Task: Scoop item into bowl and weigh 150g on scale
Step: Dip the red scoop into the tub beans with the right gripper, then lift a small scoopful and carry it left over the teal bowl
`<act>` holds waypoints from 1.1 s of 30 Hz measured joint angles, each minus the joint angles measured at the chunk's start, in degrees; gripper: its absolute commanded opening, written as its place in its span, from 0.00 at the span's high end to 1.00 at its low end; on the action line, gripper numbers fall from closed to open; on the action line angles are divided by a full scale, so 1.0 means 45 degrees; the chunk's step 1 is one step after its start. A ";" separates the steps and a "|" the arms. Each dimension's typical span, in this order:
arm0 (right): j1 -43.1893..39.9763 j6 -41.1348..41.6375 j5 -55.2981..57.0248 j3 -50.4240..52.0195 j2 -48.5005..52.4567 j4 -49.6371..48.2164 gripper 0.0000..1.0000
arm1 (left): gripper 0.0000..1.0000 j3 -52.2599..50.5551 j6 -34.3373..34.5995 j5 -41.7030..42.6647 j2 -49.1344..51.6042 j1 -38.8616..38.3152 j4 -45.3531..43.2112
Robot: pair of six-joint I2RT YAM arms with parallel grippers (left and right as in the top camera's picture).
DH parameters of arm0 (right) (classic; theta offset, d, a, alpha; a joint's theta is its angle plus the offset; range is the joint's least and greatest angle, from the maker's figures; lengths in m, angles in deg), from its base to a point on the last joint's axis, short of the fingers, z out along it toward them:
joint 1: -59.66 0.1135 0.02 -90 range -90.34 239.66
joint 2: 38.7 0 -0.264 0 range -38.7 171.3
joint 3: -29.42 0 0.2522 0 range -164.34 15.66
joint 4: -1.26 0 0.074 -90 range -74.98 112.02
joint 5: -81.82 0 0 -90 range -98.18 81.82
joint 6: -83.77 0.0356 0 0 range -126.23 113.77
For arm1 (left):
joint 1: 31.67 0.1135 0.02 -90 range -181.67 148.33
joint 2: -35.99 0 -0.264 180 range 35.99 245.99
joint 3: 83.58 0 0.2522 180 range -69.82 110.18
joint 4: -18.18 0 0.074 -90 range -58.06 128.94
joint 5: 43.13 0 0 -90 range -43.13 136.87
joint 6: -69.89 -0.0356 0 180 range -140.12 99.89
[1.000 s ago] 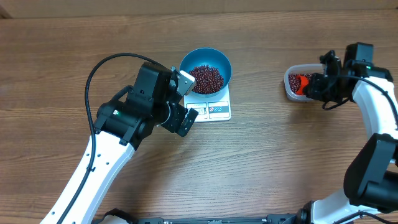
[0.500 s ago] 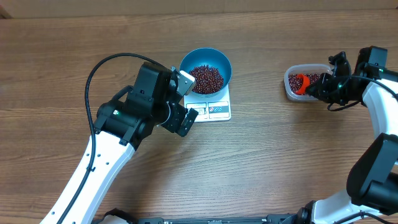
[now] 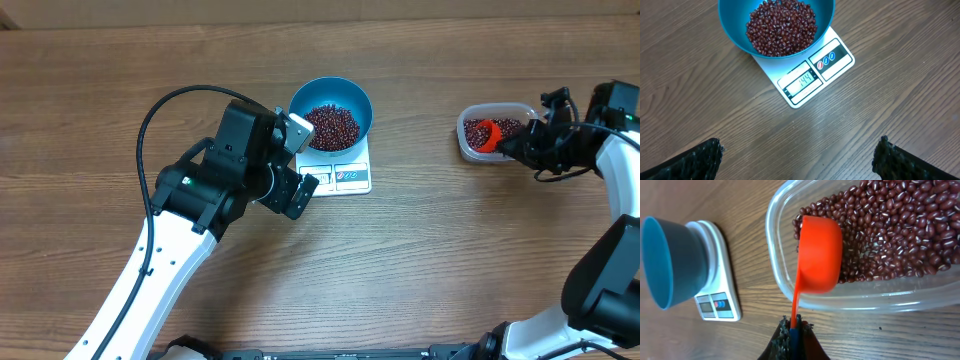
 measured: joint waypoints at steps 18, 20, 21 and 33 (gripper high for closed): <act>-0.1559 -0.0316 -0.2623 0.0000 0.0000 0.0345 0.96 | 0.00 0.0000 0.0000 0.0000 0.0005 0.0000 -0.0005; -0.1656 -0.0325 -0.3089 0.0000 0.0000 0.0345 0.96 | 0.00 0.0000 0.0000 0.0000 0.0005 0.0000 -0.0005; -0.1685 -0.0330 -0.3322 0.0000 0.0000 0.0335 0.96 | 0.00 0.0000 0.0000 0.0000 0.0005 0.0000 -0.0005; -0.1739 -0.0335 -0.4255 0.0000 0.0000 0.0408 0.97 | 0.00 0.0000 0.0000 0.0000 0.0005 0.0000 -0.0005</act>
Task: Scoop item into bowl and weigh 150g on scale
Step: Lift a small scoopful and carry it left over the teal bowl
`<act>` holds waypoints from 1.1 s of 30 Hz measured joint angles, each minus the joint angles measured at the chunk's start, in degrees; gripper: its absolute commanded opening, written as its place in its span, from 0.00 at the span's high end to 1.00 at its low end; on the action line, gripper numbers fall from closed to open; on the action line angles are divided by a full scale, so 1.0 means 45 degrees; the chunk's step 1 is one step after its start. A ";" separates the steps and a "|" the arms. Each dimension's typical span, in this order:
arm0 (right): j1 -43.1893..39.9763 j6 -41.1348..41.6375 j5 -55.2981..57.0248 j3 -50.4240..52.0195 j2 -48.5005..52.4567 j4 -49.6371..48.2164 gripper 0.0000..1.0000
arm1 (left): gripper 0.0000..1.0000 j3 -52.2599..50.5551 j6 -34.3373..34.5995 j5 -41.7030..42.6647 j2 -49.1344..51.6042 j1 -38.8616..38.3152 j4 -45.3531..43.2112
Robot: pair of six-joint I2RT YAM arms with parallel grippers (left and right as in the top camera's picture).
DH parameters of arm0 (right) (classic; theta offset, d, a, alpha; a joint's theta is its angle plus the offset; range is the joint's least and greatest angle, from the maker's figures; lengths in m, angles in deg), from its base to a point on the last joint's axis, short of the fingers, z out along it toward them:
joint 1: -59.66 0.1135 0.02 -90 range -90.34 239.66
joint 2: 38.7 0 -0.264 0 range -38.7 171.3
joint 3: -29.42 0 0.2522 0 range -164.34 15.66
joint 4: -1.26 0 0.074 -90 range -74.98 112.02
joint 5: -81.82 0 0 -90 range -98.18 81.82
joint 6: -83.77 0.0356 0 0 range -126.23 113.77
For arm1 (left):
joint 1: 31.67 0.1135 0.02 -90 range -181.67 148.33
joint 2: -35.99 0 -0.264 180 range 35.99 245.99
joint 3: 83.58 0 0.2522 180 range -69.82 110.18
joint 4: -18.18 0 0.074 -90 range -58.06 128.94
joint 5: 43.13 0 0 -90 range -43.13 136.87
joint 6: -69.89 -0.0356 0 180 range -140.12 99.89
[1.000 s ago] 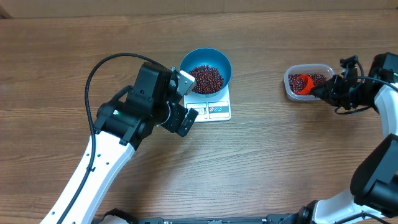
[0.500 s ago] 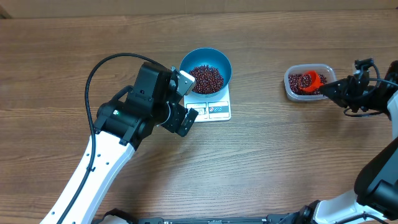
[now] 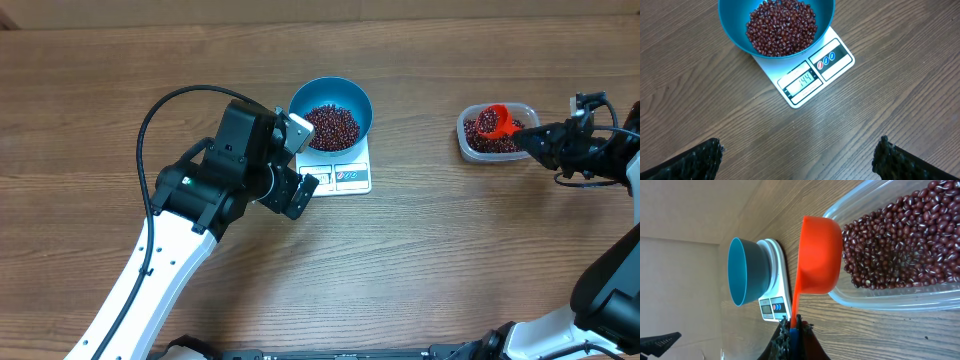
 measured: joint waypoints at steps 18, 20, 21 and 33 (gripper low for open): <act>0.1472 0.0010 -0.0821 0.0005 -0.0461 0.0092 0.96 | 0.00 0.0000 0.0000 0.0000 0.0000 0.0000 0.0000; 0.1851 0.0024 -0.1078 0.0000 -0.0665 0.0083 0.96 | 0.00 0.0000 0.0000 0.0000 0.0000 0.0000 0.0000; 0.2079 0.0068 -0.1180 -0.0015 -0.0743 0.0029 0.96 | 0.00 0.0000 0.0000 0.0000 0.0000 0.0000 0.0000; 0.5139 0.2011 -0.1520 -0.0049 -0.0806 -0.2851 0.96 | 0.00 0.0000 0.0000 0.0000 0.0000 0.0000 0.0000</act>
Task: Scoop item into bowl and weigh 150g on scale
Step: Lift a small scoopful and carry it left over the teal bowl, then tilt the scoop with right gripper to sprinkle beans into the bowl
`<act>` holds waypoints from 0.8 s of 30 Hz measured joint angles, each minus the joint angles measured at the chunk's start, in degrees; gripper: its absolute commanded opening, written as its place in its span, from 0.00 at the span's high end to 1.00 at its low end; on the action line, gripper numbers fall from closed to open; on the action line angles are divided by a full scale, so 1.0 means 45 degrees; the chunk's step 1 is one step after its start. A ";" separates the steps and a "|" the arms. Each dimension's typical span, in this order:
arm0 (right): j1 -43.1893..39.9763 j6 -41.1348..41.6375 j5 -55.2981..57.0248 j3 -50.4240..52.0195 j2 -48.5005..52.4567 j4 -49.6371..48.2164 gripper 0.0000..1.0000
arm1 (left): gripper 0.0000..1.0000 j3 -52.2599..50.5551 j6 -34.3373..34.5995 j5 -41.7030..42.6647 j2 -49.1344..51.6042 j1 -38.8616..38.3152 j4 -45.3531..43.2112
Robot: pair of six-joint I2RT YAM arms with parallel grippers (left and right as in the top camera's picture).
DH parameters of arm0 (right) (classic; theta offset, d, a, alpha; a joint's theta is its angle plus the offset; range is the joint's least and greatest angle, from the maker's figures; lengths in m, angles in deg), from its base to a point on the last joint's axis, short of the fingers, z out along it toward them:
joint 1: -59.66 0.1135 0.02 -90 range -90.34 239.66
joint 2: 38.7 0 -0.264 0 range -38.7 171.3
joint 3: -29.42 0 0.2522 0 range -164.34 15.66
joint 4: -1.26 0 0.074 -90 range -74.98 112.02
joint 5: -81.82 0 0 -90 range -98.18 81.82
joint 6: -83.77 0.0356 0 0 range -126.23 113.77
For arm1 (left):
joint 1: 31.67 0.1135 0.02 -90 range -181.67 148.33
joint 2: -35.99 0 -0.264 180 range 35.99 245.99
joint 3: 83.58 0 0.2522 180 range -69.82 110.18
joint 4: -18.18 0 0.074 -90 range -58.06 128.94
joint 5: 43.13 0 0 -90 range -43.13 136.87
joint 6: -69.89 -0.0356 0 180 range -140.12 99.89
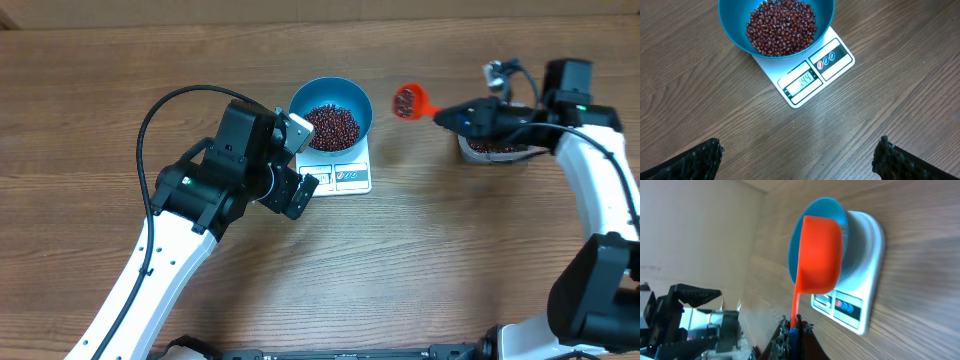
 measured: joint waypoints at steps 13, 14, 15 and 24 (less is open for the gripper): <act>0.2686 0.2924 0.0942 -0.0291 -0.0005 -0.2924 0.97 | 0.01 0.0000 0.0000 0.0000 0.0000 0.0000 0.0000; 0.2871 0.3011 0.1185 -0.0374 -0.0005 -0.2905 0.96 | 0.00 0.0000 0.0000 0.0000 0.0000 0.0000 0.0005; 0.3041 0.3060 0.1457 -0.0452 -0.0005 -0.2900 0.96 | 0.00 0.0000 0.0000 0.0000 0.0000 0.0000 0.0000; 0.4386 0.2263 0.4726 -0.1384 -0.0005 -0.1073 0.96 | 0.00 0.0000 0.0000 0.0000 0.0000 0.0000 0.0005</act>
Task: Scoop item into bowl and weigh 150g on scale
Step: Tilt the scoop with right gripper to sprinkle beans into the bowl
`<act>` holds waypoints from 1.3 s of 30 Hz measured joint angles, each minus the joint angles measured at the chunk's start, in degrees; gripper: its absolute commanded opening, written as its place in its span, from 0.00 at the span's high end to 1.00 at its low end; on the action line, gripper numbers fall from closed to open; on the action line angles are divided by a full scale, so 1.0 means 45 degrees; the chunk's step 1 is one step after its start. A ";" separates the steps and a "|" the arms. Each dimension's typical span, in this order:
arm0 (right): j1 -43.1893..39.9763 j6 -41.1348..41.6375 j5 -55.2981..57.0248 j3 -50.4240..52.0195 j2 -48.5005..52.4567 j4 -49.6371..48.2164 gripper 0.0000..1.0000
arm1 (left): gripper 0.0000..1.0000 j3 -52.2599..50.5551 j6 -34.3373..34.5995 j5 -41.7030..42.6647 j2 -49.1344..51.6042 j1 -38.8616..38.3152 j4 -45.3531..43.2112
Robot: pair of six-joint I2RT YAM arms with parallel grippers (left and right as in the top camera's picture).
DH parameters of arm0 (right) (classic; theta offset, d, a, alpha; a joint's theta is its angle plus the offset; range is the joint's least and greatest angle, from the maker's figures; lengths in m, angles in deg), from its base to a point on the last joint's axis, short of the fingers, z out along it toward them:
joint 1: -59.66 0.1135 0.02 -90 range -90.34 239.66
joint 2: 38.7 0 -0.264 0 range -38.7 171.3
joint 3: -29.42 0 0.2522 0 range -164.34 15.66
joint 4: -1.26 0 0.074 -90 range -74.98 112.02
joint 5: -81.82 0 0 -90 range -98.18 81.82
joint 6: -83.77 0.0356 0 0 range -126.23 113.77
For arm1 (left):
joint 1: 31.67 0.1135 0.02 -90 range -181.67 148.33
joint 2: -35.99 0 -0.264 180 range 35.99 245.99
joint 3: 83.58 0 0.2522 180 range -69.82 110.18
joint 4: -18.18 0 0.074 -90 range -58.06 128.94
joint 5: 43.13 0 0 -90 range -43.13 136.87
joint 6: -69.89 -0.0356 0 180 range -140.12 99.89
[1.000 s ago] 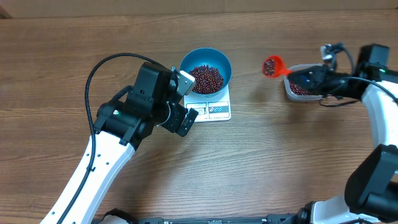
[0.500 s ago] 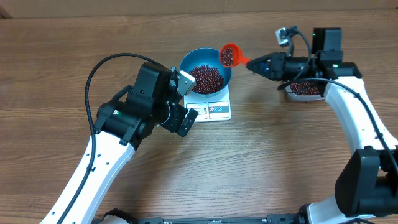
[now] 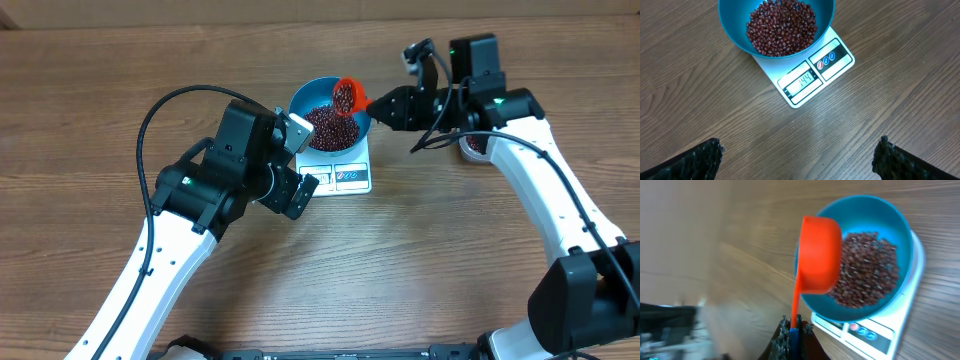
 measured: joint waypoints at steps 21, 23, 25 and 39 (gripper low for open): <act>0.0986 -0.0884 0.2584 -0.0733 0.0000 0.0597 0.96 | 0.00 0.0000 0.0000 0.0000 0.0000 0.0000 0.0000; 0.0986 -0.0879 0.2594 -0.0733 0.0000 0.0612 0.96 | 0.00 0.0000 0.0000 0.0000 -0.0005 0.0000 -0.0005; 0.0986 -0.0889 0.2594 -0.0733 0.0000 0.0622 0.96 | 0.00 0.0000 0.0000 0.0000 0.0000 0.0000 -0.0005; 0.0986 -0.0996 0.2589 -0.0733 0.0000 0.0826 0.96 | 0.00 0.0000 0.0000 0.0000 0.0000 0.0000 -0.0005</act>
